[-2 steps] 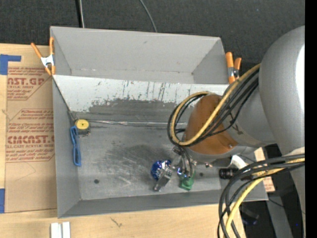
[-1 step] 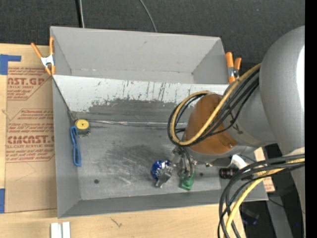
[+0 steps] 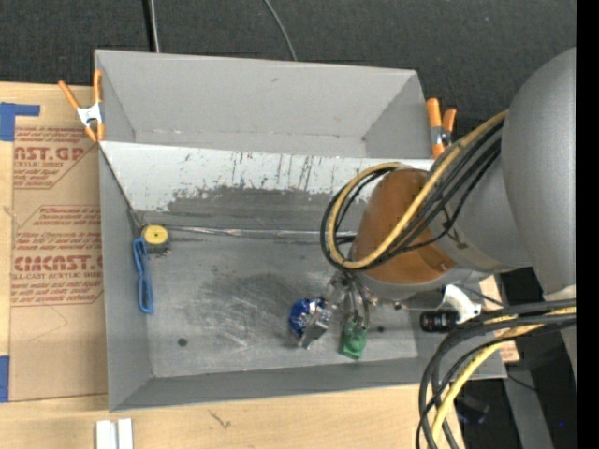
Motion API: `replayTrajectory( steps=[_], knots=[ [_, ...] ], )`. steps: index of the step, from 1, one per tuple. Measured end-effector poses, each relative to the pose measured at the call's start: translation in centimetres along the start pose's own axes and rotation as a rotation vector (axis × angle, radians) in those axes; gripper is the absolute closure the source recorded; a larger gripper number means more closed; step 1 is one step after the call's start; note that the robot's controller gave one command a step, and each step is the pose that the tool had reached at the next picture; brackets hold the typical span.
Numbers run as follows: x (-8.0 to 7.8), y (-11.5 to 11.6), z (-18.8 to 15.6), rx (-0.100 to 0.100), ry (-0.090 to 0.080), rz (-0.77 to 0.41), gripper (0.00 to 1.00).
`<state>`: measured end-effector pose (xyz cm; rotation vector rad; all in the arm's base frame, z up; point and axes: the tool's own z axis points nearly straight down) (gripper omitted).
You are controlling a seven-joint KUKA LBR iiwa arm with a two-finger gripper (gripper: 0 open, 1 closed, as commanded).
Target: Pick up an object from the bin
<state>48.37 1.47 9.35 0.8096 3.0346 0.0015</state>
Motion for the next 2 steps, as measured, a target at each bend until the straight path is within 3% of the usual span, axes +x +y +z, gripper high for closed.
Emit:
replayTrajectory(
  steps=[2],
  knots=[
    [-0.1,0.2,-7.6,-0.001,-0.002,-0.003,1.00]
  ],
)
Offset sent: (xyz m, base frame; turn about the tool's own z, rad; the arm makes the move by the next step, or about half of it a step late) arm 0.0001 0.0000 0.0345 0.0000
